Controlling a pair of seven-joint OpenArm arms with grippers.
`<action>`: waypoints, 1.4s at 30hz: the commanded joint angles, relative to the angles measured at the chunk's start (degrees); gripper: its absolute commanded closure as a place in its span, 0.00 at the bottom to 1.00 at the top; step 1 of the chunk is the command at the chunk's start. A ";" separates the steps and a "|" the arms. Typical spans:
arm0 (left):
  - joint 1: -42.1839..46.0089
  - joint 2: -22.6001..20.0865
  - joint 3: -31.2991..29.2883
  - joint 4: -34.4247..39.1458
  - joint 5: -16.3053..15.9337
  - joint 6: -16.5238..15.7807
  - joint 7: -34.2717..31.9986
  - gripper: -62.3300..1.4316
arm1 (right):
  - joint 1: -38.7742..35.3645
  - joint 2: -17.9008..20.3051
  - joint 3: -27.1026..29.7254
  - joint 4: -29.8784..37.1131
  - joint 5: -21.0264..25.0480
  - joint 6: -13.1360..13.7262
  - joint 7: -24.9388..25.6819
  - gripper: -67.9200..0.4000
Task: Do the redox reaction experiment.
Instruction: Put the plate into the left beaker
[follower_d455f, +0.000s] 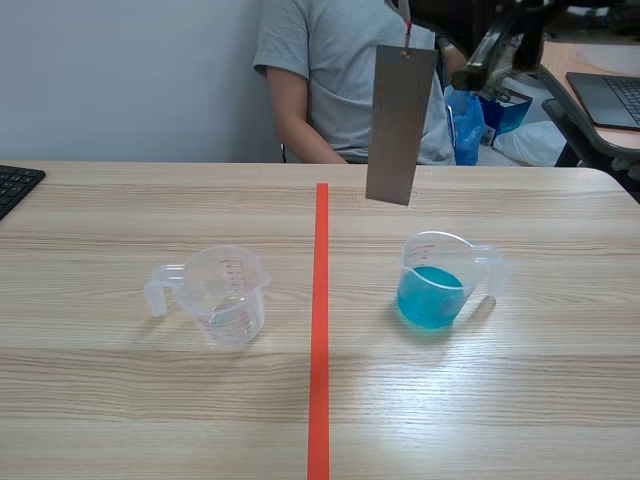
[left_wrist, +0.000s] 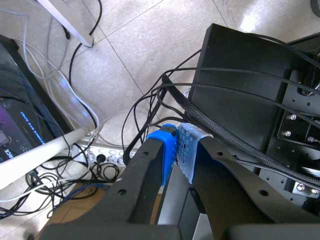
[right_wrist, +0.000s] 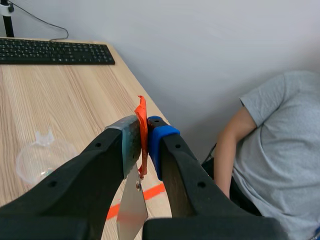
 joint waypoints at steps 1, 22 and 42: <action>0.79 0.28 0.15 0.72 -0.33 -0.15 -0.57 0.92 | 2.23 -1.09 -1.07 0.76 -0.37 0.33 0.42 0.98; -8.15 0.28 0.37 -5.44 -0.35 -0.15 -0.37 0.92 | 9.60 -21.16 -16.33 -6.08 -12.35 -1.01 -1.90 0.98; -11.74 0.31 0.48 -7.52 -0.35 -0.17 -0.57 0.92 | 10.05 -27.50 -22.95 -14.38 -18.69 -2.36 0.07 0.97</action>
